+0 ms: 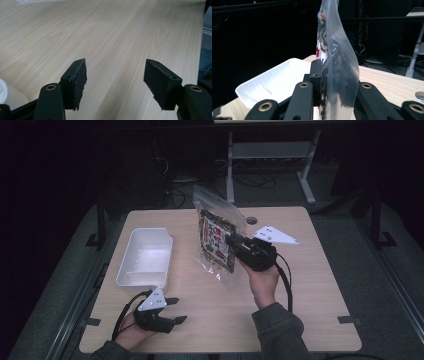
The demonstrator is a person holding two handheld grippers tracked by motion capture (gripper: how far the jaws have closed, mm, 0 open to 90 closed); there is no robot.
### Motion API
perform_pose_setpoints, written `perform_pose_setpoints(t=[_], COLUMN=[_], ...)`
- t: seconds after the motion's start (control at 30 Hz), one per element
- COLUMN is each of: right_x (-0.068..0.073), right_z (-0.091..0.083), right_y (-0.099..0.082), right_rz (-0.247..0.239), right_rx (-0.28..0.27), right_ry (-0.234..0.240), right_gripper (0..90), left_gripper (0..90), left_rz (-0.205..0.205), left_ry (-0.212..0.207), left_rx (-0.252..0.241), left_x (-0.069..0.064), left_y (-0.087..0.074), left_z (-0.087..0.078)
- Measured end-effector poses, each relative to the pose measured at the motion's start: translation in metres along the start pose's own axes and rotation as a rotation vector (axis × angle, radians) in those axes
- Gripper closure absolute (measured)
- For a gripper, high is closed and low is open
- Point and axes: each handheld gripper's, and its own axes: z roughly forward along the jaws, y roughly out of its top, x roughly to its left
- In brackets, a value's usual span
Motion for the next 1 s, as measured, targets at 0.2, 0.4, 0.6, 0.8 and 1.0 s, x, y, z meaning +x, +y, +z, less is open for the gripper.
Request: perform_pose_setpoints(t=[0.2,0.4,0.6,0.8,1.0], right_x=[0.014,0.024,0.036,0.051,0.067], right_z=[0.019,0.034,0.049,0.069,0.094], right_y=[0.006,0.01,0.015,0.02,0.024], right_rz=[-0.005,0.016,0.031,0.028,0.025], right_rx=[-0.011,-0.026,-0.059,-0.072,-0.078], right_ry=[-0.004,-0.005,0.005,0.016,0.025], right_gripper=[75.2,75.2,75.3,75.3,75.3], left_gripper=[33.8,33.5,33.0,33.0,33.0], left_rz=[-0.006,-0.003,-0.006,-0.015,-0.022], left_ry=[0.0,-0.005,-0.011,-0.005,-0.006], left_rx=[0.001,0.008,0.018,0.011,0.024], left_x=[0.003,0.003,0.004,0.006,0.008], left_y=[-0.004,-0.007,-0.01,-0.011,-0.015], left_z=[-0.005,-0.007,-0.01,-0.013,-0.015])
